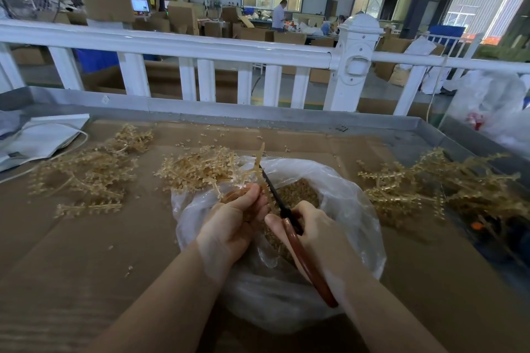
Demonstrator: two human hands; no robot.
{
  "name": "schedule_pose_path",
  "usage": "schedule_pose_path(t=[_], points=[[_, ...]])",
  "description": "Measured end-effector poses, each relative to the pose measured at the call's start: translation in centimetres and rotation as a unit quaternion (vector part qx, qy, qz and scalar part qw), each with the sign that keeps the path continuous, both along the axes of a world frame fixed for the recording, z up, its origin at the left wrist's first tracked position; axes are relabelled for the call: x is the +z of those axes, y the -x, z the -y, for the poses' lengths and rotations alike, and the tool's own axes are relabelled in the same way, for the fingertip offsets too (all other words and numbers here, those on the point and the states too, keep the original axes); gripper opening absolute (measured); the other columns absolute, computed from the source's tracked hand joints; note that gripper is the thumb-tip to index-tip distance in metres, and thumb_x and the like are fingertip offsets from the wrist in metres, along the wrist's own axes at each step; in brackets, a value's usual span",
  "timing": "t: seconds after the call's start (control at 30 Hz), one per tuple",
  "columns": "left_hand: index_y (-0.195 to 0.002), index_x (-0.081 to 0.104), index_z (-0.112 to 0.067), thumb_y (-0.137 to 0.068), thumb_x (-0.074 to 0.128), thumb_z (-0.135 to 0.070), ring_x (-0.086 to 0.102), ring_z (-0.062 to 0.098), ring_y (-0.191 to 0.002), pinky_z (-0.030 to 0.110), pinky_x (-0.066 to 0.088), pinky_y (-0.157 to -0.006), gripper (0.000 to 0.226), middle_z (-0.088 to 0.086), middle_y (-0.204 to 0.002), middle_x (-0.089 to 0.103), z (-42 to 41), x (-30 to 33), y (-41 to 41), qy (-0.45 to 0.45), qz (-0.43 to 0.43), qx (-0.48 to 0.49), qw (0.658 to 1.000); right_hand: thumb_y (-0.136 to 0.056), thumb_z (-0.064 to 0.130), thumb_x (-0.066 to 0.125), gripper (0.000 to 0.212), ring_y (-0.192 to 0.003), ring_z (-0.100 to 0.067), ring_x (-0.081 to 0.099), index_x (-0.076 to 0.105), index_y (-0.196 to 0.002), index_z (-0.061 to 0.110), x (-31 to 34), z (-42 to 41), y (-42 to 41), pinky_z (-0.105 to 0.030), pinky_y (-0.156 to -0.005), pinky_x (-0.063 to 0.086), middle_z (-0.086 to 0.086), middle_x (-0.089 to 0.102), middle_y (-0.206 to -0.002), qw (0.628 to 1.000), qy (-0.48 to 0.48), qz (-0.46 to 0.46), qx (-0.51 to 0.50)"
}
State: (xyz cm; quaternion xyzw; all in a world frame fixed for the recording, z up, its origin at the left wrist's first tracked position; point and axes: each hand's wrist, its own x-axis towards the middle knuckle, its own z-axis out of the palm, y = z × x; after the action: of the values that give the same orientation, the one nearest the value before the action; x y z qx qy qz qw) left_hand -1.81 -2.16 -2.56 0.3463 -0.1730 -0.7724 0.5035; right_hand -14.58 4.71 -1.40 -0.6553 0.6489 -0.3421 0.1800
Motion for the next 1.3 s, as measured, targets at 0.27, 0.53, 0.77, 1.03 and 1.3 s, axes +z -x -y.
schedule_pose_path(t=[0.27, 0.53, 0.77, 1.03, 1.3], points=[[-0.078, 0.064, -0.004, -0.061, 0.069, -0.007, 0.063, 0.010, -0.050, 0.021, 0.056, -0.052, 0.018, 0.004, -0.059, 0.064, 0.1, -0.2, 0.0, 0.005, 0.007, -0.001, 1.000, -0.086, 0.060, 0.051, 0.033, -0.061, 0.003, 0.052, 0.046, -0.077, 0.029, 0.3, 0.0, 0.3, -0.002, -0.055, 0.036, 0.012, 0.055, -0.068, 1.000, -0.006, -0.007, 0.004], [-0.082, 0.063, -0.004, -0.075, 0.066, -0.004, 0.063, 0.010, -0.053, 0.020, 0.056, -0.053, 0.008, 0.004, -0.061, 0.064, 0.1, -0.3, 0.0, 0.005, 0.005, 0.004, 1.000, -0.082, 0.064, 0.052, 0.035, -0.065, 0.002, 0.055, 0.051, -0.080, 0.030, 0.2, 0.1, 0.2, -0.007, -0.050, 0.036, 0.012, 0.059, -0.071, 1.000, -0.010, 0.008, 0.001], [-0.078, 0.063, -0.004, -0.063, 0.068, -0.007, 0.062, 0.010, -0.051, 0.020, 0.054, -0.050, 0.016, 0.004, -0.059, 0.064, 0.0, -0.3, -0.1, 0.007, 0.004, 0.005, 1.000, -0.086, 0.062, 0.050, 0.034, -0.061, 0.002, 0.053, 0.048, -0.080, 0.028, 0.1, 0.2, 0.1, -0.005, -0.050, 0.036, 0.011, 0.056, -0.067, 1.000, -0.006, -0.019, -0.007], [-0.078, 0.063, -0.004, -0.068, 0.067, -0.005, 0.062, 0.009, -0.050, 0.019, 0.054, -0.050, 0.011, 0.003, -0.058, 0.063, 0.1, -0.4, -0.2, 0.005, 0.008, 0.005, 1.000, -0.088, 0.060, 0.048, 0.037, -0.070, -0.004, 0.059, 0.055, -0.088, 0.024, 0.3, 0.3, 0.4, -0.009, -0.057, 0.039, 0.009, 0.061, -0.075, 0.999, -0.009, -0.046, 0.000], [-0.089, 0.064, -0.003, -0.066, 0.068, -0.008, 0.062, 0.018, -0.079, 0.028, 0.055, -0.078, 0.024, 0.009, -0.079, 0.065, 0.1, -0.5, -0.4, 0.027, 0.016, -0.021, 0.999, -0.079, 0.069, 0.052, 0.039, -0.071, 0.013, 0.058, 0.057, -0.087, 0.031, 1.2, 0.5, 0.4, -0.007, -0.056, 0.040, 0.017, 0.065, -0.075, 0.997, -0.002, 0.074, -0.001]])
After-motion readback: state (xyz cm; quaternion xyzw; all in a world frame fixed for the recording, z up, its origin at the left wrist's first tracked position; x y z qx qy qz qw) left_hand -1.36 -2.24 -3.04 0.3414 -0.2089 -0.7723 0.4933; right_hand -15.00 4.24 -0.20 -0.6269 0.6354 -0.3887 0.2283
